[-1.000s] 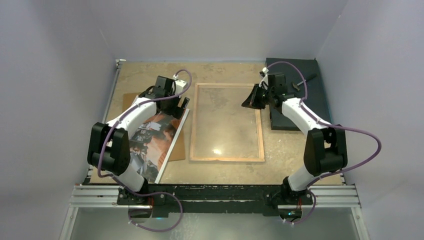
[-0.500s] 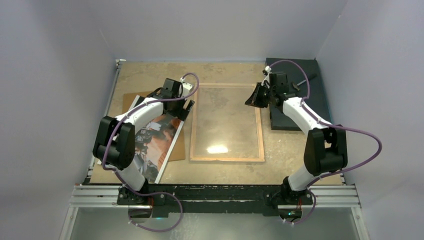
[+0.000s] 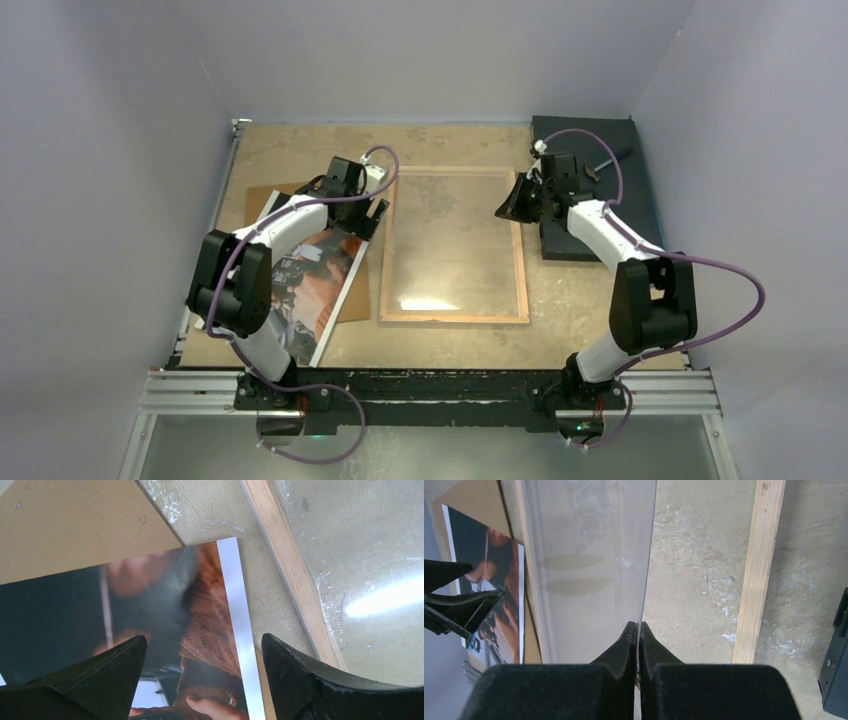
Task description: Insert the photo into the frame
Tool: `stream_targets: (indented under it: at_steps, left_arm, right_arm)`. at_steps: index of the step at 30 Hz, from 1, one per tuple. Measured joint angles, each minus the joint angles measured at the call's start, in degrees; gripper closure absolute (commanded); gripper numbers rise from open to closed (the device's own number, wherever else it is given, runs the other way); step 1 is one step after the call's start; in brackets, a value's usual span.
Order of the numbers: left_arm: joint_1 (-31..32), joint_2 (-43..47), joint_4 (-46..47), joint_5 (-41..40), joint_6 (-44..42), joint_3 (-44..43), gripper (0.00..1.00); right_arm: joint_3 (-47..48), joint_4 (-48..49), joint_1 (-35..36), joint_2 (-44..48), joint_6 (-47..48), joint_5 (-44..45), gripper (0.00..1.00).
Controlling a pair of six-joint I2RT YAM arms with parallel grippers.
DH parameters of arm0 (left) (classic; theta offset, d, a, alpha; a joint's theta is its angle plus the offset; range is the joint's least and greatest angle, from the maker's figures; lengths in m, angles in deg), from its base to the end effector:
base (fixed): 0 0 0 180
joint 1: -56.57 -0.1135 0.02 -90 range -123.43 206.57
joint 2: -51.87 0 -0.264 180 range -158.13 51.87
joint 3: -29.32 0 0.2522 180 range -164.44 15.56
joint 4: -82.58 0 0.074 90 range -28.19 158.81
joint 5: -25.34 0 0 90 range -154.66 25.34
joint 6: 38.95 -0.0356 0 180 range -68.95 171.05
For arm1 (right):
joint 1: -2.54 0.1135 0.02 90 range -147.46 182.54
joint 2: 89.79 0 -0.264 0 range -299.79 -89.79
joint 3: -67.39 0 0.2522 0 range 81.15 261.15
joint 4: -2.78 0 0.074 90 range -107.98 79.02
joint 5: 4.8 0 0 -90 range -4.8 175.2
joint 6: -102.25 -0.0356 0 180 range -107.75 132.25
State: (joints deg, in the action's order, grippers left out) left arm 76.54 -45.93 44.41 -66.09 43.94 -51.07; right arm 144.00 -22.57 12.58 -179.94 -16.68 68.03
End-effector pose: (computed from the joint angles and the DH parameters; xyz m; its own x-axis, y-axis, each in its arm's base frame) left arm 0.3372 -0.1216 0.2092 -0.7287 0.3965 -0.5584 0.4216 0.9023 0.0904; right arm 0.3428 0.0714 0.2506 -0.7311 0.3399 -0.5916 -0.0447 0.8413 0.5387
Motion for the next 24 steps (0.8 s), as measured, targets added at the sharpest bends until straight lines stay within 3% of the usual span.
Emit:
stream_targets:
  at_steps: [24]
  left_arm:
    - [2.0, -4.1, 3.5, 0.9, 0.1, 0.0, 0.28]
  right_arm:
    - [-0.6, -0.4, -0.5, 0.0, 0.6, -1.0, 1.00]
